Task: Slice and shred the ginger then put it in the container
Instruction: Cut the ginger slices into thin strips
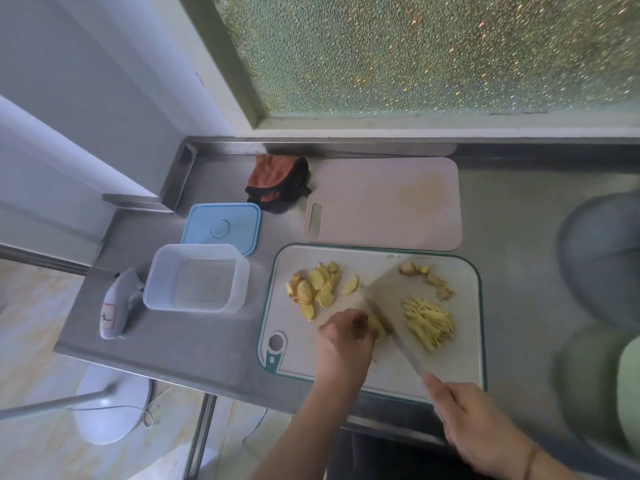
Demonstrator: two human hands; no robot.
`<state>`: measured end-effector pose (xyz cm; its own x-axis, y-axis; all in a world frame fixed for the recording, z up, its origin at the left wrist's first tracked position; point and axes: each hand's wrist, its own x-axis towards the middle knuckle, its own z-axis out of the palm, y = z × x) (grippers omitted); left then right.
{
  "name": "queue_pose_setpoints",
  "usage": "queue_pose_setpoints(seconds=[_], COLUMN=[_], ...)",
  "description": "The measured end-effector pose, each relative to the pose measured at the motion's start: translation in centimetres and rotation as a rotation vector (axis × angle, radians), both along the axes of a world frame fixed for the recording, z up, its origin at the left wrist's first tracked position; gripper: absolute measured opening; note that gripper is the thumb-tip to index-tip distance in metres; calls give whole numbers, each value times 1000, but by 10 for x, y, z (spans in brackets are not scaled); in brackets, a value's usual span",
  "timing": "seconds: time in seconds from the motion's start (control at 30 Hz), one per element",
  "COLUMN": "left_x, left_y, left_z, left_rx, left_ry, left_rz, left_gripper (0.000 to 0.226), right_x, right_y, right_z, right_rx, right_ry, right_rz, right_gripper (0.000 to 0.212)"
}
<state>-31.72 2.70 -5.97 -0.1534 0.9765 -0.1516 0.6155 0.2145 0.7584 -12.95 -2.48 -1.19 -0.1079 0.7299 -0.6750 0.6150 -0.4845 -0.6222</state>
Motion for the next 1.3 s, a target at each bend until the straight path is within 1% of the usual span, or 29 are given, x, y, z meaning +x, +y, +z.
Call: queue_pose_setpoints(seconds=[0.1, 0.17, 0.23, 0.3, 0.37, 0.4, 0.5, 0.57, 0.6, 0.7, 0.83, 0.87, 0.93, 0.97, 1.0, 1.03, 1.07, 1.1, 1.13, 1.2, 1.23, 1.3], left_x=[0, -12, -38, -72, -99, -105, -110, -110, -109, -105, -101, -101, -103, -103, -102, -97, -89, -80, -70, -53, -46, -38], left_y=[-1, 7, 27, 59, 85, 93, 106, 110, 111, 115, 121, 122, 120, 118, 113, 104, 92, 78, 63, 34, 23, 10], left_z=[1, 7, 11, 7, 3, 2, 8, 15, 17, 21, 25, 26, 28, 29, 32, 38, 43, 45, 45, 33, 28, 21], left_rx=[9, 99, 248, 332, 277, 226, 138, 123, 124, 145, 28, 24, 65, 97, 105, 75, -2, -100, -184, -300, -323, -294], left_ry=[5, 43, 168, 336, 479, 517, 562, 622, 648, 650, 669, 682, 681, 636, 551, 423, 286, 171, 99, 23, -1, 22], left_rz=[-44, -127, -187, -261, -337, -376, -501, -576, -609, -706, -816, -830, -814, -772, -697, -587, -467, -354, -267, -176, -140, -99], left_gripper=[14, 12, 16, 27, 30, 29, 21, 12, 14, 27, 22, 20, 15, 13, 11, 8, 8, 12, 18, 28, 29, 30], right_x=[-5, -4, -3, -3, -4, -4, -6, -6, -6, -6, -4, -4, -4, -4, -5, -5, -5, -6, -7, -8, -9, -9], right_y=[-3, -1, 0, 1, 0, 0, 0, 0, 0, 1, 2, 2, 2, 3, 3, 3, 3, 4, 4, 3, 3, 5], right_z=[-4, -4, -3, -3, -3, -3, 0, 1, 2, 6, 8, 8, 9, 9, 9, 9, 9, 10, 10, 9, 9, 10], right_rx=[35, 22, 17, 34, 38, 33, 21, 14, 10, -5, -60, -75, -106, -118, -127, -131, -129, -125, -120, -112, -108, -100], right_ry=[21, 49, 91, 85, 71, 69, 67, 88, 92, 84, 60, 67, 91, 100, 106, 107, 109, 111, 108, 99, 97, 86], right_rz=[-30, -76, -118, -126, -139, -156, -176, -207, -213, -211, -222, -235, -260, -265, -267, -266, -266, -265, -262, -262, -260, -247], right_gripper=[62, 64, 69, 71, 71, 71, 70, 68, 65, 58, 57, 56, 56, 56, 56, 56, 56, 57, 57, 58, 58, 59])
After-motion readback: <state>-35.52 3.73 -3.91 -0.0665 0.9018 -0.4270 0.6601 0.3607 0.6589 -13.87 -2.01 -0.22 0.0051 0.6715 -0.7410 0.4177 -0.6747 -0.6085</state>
